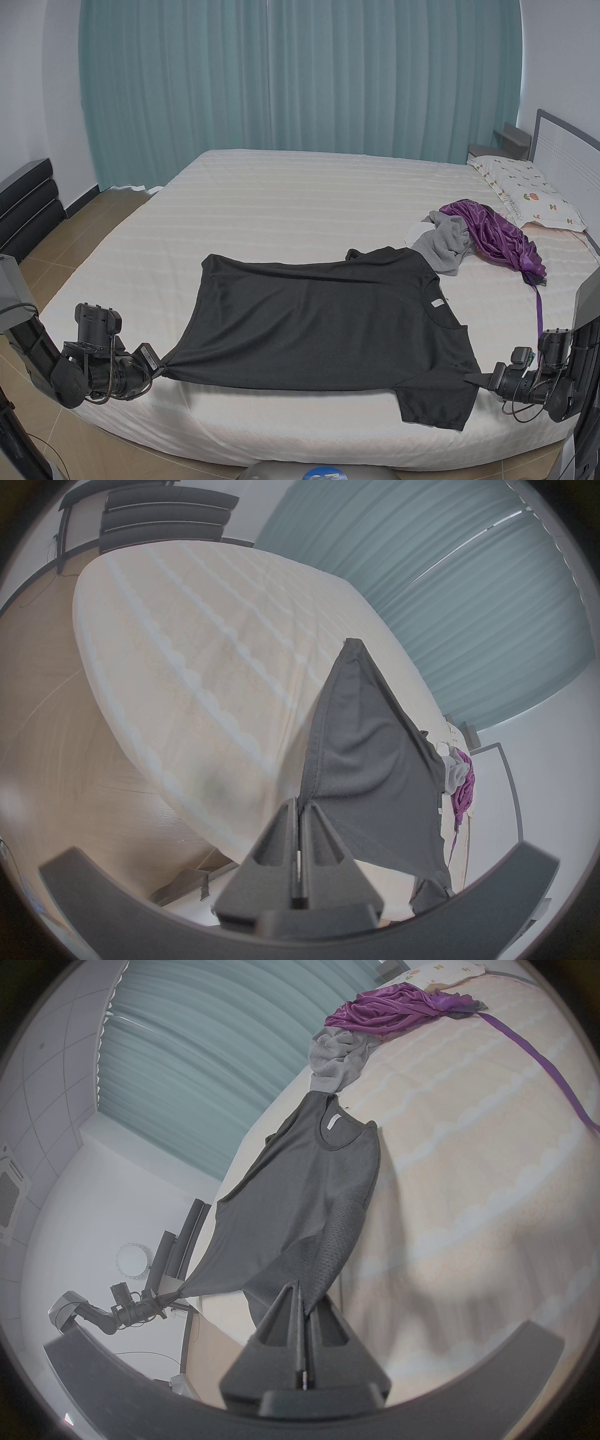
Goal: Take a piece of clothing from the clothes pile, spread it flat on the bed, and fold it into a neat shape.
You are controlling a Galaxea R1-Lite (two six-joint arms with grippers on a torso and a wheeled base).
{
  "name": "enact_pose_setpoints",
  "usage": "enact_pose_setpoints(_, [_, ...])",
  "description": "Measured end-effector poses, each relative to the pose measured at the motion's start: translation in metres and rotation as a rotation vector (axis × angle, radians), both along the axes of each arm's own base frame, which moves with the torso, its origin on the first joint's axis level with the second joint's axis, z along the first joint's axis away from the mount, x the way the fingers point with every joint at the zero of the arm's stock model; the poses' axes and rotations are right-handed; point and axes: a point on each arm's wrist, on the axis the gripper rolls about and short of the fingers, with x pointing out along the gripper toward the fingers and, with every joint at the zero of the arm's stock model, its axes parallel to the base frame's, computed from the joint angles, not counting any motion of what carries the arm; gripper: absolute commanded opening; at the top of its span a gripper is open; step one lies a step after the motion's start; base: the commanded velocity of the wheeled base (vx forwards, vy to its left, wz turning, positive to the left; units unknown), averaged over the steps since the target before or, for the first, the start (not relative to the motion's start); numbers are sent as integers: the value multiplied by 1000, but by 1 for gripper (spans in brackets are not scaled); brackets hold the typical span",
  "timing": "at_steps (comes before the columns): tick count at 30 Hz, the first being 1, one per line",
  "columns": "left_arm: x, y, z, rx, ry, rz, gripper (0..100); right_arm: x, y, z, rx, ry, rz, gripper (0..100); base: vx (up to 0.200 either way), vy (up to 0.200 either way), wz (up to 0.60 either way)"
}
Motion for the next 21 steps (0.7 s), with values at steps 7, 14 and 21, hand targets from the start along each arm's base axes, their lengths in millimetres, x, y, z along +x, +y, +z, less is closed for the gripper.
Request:
enact_pose_setpoints(7, [-7,4,1,33,49,-18,0,-8,-2,3,-21,37,25,0,0,0,0])
enact_pose_setpoints(14, [-12,6,3,65,57,-46,0,-16,-4,11,-54,30,73,0,0,0,0])
enact_pose_setpoints(21, [-17,8,2,76,78,-52,0,-26,-5,16,-85,42,128,0,0,0,0])
